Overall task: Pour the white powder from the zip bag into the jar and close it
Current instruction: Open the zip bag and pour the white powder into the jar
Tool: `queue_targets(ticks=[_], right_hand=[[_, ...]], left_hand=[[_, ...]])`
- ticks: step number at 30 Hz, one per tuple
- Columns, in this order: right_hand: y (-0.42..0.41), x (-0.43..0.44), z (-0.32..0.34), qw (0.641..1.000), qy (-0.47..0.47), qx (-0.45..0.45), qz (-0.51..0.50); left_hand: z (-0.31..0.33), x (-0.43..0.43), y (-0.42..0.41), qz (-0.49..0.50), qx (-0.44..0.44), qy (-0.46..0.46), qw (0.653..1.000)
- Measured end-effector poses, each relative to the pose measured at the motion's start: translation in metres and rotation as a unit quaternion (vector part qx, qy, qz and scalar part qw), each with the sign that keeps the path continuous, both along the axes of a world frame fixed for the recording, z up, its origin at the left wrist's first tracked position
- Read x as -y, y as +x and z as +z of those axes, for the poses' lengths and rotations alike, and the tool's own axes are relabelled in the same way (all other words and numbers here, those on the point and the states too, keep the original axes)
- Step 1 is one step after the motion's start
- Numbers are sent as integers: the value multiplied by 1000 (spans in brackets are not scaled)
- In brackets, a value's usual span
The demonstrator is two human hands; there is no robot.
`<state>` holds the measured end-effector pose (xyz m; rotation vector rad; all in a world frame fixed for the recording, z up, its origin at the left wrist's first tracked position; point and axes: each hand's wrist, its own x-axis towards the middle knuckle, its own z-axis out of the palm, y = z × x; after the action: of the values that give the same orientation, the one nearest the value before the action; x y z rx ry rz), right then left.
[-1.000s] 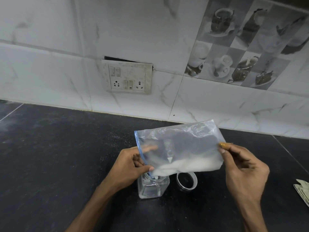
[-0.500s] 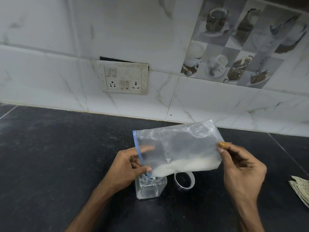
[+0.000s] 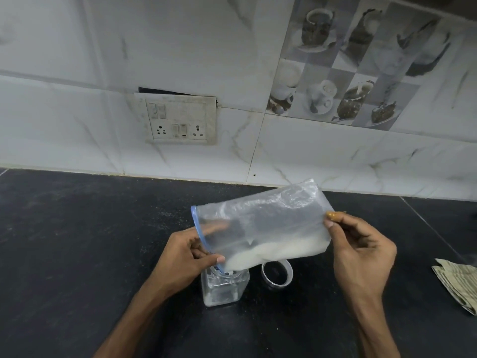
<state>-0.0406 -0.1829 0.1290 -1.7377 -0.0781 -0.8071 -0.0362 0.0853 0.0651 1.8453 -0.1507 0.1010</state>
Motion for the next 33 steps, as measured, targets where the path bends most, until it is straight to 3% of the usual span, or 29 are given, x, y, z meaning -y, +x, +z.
queue_targets(ticks=[33], right_hand=[[6,0,0,1000,9,-6,4]], left_hand=[[-5,3,1,17,-6,4,1000]])
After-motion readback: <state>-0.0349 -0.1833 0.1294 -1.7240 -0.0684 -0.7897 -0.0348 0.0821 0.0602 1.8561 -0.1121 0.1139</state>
